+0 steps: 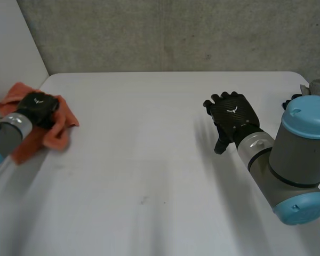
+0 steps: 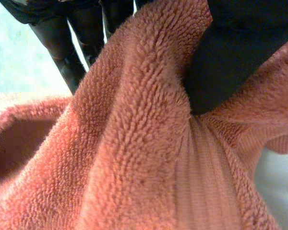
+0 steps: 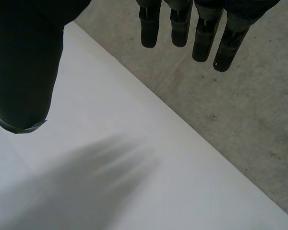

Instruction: Fold the laundry.

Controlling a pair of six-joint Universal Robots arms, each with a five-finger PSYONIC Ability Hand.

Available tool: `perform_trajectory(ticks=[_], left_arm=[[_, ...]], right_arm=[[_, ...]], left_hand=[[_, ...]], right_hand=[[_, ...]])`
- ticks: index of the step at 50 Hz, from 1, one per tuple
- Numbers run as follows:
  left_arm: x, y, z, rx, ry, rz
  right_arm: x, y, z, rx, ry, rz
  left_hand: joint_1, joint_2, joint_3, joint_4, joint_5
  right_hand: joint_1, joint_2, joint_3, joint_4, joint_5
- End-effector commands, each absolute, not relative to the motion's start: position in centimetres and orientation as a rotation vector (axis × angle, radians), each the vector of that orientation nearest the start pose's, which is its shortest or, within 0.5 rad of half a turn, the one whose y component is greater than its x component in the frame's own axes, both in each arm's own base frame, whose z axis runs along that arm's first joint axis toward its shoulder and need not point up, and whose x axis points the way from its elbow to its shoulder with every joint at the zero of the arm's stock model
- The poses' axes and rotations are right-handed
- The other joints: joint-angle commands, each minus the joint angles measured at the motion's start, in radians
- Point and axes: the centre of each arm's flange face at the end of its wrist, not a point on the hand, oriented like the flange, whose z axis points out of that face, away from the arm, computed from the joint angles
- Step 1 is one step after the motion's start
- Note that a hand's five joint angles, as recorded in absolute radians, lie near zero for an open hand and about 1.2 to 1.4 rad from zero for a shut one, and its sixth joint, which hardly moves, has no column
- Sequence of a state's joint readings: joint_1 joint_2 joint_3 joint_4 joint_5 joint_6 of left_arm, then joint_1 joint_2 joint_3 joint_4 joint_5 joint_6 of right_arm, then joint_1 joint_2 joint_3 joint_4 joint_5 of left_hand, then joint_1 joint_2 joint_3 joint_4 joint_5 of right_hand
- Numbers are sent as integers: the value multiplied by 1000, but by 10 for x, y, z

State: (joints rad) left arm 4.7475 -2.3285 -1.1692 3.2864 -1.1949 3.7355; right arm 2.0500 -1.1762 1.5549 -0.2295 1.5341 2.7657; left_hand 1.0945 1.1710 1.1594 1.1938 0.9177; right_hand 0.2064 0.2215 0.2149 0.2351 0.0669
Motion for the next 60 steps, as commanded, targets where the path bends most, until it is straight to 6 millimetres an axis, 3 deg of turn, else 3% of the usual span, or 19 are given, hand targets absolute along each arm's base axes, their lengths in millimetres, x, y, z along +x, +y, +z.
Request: perform_trajectory(ticks=[1, 5, 7, 10, 11, 12, 13, 16, 19, 23, 27, 29, 34, 39, 42, 49, 60], left_arm=[[-258, -348, 223, 917, 2413, -2307], [-306, -291, 232, 955, 2650, -2397], [-322, -272, 228, 974, 2759, -2388], [-350, -246, 206, 994, 2975, -2293], [-357, -239, 200, 1005, 3021, -2259], [-370, -227, 192, 1037, 3079, -2223], [-377, -221, 191, 1063, 3089, -2217], [-389, -216, 198, 1078, 3043, -2273], [-382, -231, 205, 969, 2984, -2330], [-357, -262, 223, 800, 2845, -2422], [-316, -306, 237, 733, 2621, -2445], [-304, -318, 238, 750, 2545, -2431], [-283, -340, 227, 942, 2359, -2322], [-242, -370, 192, 1047, 2324, -2106], [-229, -378, 178, 1076, 2327, -2032], [-220, -387, 163, 1065, 2348, -1991], [-217, -377, 157, 1053, 2403, -1950]], right_arm=[[268, -301, 222, -880, 2109, -2106], [254, -316, 229, -828, 2132, -2155], [248, -322, 231, -809, 2142, -2170], [245, -324, 231, -801, 2149, -2176], [244, -325, 231, -798, 2152, -2178], [243, -326, 231, -796, 2156, -2177], [242, -326, 231, -795, 2159, -2176], [241, -326, 230, -795, 2165, -2172], [242, -325, 230, -803, 2168, -2158], [244, -321, 229, -854, 2181, -2107], [247, -311, 229, -981, 2203, -1989], [248, -305, 229, -1037, 2227, -1913], [247, -274, 222, -1169, 2341, -1609], [256, -252, 211, -1205, 2322, -1519], [265, -244, 200, -1218, 2255, -1568], [298, -237, 194, -1245, 2024, -1749], [354, -248, 151, -1360, 1918, -1710]], left_hand=[[302, 225, 237, 202, 304], [302, 225, 237, 202, 304], [302, 225, 237, 202, 304], [302, 225, 237, 202, 304], [157, 80, 92, 58, 159], [-385, -462, -450, -485, -383], [-620, -697, -685, -720, -618], [-857, -934, -922, -957, -855], [-881, -957, -946, -980, -879], [-872, -949, -937, -972, -870], [-872, -949, -937, -972, -870], [-875, -952, -940, -974, -873], [-878, -955, -943, -977, -876], [-875, -952, -940, -974, -873], [-875, -952, -940, -974, -873], [-875, -952, -940, -974, -873], [-869, -946, -934, -969, -867]], right_hand=[[-32, -47, -40, -61, -67], [-32, -47, -40, -61, -67], [-32, -47, -40, -61, -67], [-32, -47, -40, -61, -67], [-32, -47, -40, -61, -67], [-32, -47, -40, -61, -67], [-32, -47, -40, -61, -67], [-32, -47, -40, -61, -67], [-32, -47, -40, -61, -67], [-32, -47, -40, -61, -67], [-32, -47, -40, -61, -67], [-32, -47, -40, -61, -67], [-32, -47, -40, -61, -67], [-32, -47, -40, -61, -67], [-32, -47, -40, -61, -67], [-32, -47, -40, -61, -67], [40, 25, 31, 11, 5]])
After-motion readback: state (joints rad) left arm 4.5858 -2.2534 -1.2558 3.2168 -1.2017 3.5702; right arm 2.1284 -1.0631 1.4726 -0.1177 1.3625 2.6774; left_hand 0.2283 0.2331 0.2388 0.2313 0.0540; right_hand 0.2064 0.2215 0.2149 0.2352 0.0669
